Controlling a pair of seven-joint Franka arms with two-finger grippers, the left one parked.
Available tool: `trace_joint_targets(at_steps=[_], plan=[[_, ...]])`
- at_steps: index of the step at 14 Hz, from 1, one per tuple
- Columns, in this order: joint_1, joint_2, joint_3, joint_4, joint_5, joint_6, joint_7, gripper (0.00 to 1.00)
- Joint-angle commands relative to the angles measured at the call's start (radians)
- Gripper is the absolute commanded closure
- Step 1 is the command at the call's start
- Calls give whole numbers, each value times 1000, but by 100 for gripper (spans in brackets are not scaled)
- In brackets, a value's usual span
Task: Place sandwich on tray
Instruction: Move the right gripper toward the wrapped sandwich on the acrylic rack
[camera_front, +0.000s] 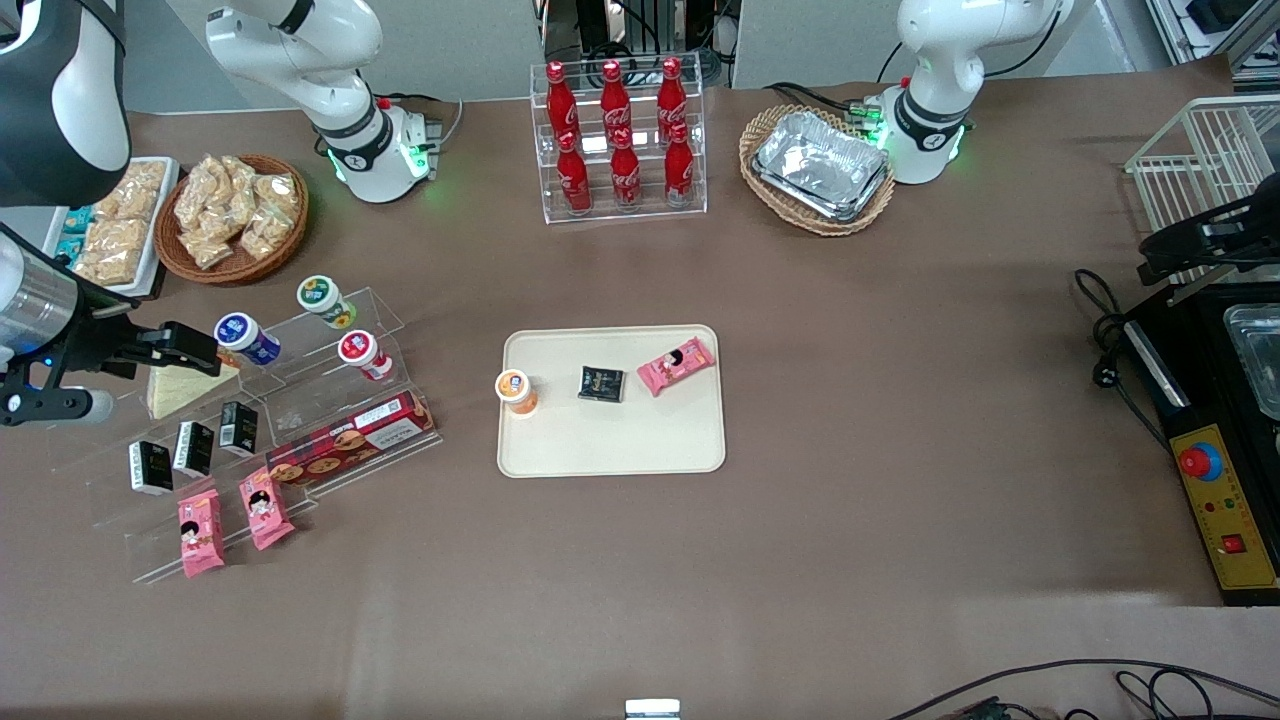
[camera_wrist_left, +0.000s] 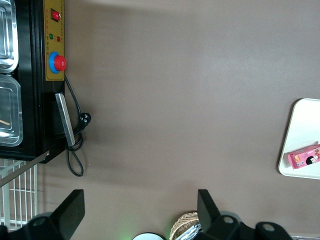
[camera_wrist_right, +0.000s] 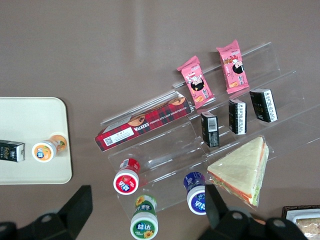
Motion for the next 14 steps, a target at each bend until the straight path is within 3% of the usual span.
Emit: trace_joint_targets(at_steps=[1,6,10,14], plan=[[0,3,-10,14,-10,7,0,0],[1,3,-62,13,4,7,-10,0],[1,-4,-73,9,-47,10,-15,0],[1,-32,-103,-4,-39,-6,15,0]])
